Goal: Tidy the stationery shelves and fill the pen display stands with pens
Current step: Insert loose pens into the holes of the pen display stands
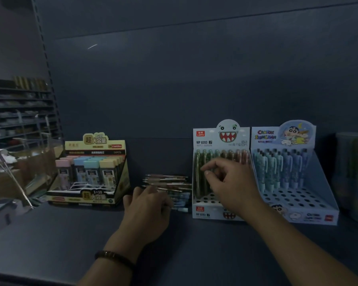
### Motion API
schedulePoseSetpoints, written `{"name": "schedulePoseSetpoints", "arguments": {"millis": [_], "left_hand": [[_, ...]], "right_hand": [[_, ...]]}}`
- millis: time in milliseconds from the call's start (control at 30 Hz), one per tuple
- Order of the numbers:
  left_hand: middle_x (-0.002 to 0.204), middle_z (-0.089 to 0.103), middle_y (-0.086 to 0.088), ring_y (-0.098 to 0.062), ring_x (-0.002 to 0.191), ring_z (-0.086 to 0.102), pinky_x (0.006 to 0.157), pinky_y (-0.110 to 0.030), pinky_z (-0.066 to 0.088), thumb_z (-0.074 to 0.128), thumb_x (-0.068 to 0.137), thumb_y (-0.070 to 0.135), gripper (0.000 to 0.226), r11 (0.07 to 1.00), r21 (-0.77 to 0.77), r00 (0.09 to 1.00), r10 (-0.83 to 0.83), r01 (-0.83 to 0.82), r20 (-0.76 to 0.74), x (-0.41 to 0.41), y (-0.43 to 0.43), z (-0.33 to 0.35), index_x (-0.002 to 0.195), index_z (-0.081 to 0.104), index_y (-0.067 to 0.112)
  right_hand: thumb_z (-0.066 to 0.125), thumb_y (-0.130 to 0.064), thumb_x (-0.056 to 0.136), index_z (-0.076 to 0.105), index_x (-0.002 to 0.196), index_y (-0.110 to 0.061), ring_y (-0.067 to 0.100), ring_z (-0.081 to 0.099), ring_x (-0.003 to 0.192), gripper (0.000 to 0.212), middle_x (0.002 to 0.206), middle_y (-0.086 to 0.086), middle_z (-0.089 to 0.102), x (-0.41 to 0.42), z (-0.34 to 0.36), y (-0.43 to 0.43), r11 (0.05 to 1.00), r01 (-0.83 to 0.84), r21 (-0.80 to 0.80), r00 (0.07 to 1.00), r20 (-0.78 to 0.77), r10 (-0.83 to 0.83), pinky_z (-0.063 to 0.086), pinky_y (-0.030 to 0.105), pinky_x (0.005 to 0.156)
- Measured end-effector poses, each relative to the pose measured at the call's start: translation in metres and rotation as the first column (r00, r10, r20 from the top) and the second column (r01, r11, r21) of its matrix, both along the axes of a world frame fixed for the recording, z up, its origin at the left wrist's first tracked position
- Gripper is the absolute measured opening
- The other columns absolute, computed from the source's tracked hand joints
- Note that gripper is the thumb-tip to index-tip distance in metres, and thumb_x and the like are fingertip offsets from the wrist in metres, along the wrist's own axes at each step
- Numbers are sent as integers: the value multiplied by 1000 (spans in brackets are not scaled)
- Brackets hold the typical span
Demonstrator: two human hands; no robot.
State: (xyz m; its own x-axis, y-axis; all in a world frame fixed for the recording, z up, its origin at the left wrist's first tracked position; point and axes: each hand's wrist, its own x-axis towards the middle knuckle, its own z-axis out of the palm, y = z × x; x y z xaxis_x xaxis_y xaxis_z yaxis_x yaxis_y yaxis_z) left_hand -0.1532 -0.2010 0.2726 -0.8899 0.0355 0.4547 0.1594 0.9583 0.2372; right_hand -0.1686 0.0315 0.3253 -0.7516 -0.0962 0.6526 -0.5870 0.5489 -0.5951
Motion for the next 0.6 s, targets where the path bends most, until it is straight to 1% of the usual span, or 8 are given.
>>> {"name": "schedulePoseSetpoints", "arguments": {"millis": [133, 200, 300, 367, 400, 467, 533, 600], "left_hand": [[121, 46, 24, -13, 109, 32, 83, -38, 22, 50, 102, 35, 14, 1000, 0, 1000, -17, 17, 26, 0, 0, -1, 110, 58, 45], [122, 49, 26, -11, 107, 33, 79, -37, 19, 48, 105, 34, 13, 998, 46, 999, -40, 42, -28, -1, 0, 0, 107, 54, 45], [110, 55, 27, -7, 102, 38, 77, -36, 19, 50, 107, 30, 15, 973, 185, 982, -114, 141, -149, -4, 5, 3, 103, 52, 45], [105, 59, 26, -2, 103, 45, 84, -37, 27, 53, 107, 28, 18, 916, 313, 959, -189, 250, -213, -5, 8, 2, 102, 55, 45], [105, 62, 23, -3, 104, 51, 88, -39, 34, 54, 108, 26, 18, 869, 383, 942, -237, 315, -237, -6, 9, 2, 103, 58, 43], [102, 66, 14, -11, 98, 60, 86, -37, 47, 55, 108, 20, 18, 759, 488, 900, -329, 432, -284, -5, 12, 4, 105, 63, 35], [99, 67, 9, -16, 93, 63, 81, -28, 51, 55, 108, 13, 19, 694, 521, 868, -393, 497, -304, 1, 17, 10, 105, 66, 28], [101, 70, 8, -16, 96, 66, 82, -25, 53, 55, 107, 9, 19, 667, 517, 844, -443, 536, -304, 6, 20, 15, 107, 68, 23]], "right_hand": [[68, -19, 98, 74, 91, -32, 3, 54, 56, 16, 67, -8, 63, -1, 0, 1, 1000, -4, -5, 1000, 9, 4, 41, 13, 52], [68, -18, 98, 74, 90, -31, 4, 54, 56, 16, 67, -6, 63, -2, 0, 2, 999, -7, -39, 1000, 9, 7, 43, 14, 52], [71, -18, 96, 74, 89, -31, 4, 54, 56, 15, 67, -3, 62, 0, 0, 1, 999, -7, -45, 1000, 8, 7, 44, 14, 53], [74, -20, 95, 74, 90, -31, 5, 55, 56, 12, 69, 0, 63, 3, 1, -2, 998, -52, -44, 998, 24, 53, 47, 15, 54], [75, -21, 95, 74, 92, -31, 8, 58, 55, 10, 71, 3, 65, 4, 2, -3, 993, -103, -60, 993, 46, 106, 53, 21, 55], [77, -23, 95, 74, 98, -31, 20, 66, 56, 9, 76, 7, 69, 9, 2, -8, 969, -217, -118, 968, 98, 229, 60, 34, 55], [77, -23, 95, 74, 101, -27, 26, 69, 53, 7, 81, 7, 73, 13, 3, -12, 949, -277, -153, 948, 118, 295, 60, 36, 53], [76, -22, 95, 73, 99, -22, 30, 70, 52, 5, 81, 4, 74, 15, 4, -15, 943, -285, -174, 945, 116, 307, 57, 32, 51]]}}
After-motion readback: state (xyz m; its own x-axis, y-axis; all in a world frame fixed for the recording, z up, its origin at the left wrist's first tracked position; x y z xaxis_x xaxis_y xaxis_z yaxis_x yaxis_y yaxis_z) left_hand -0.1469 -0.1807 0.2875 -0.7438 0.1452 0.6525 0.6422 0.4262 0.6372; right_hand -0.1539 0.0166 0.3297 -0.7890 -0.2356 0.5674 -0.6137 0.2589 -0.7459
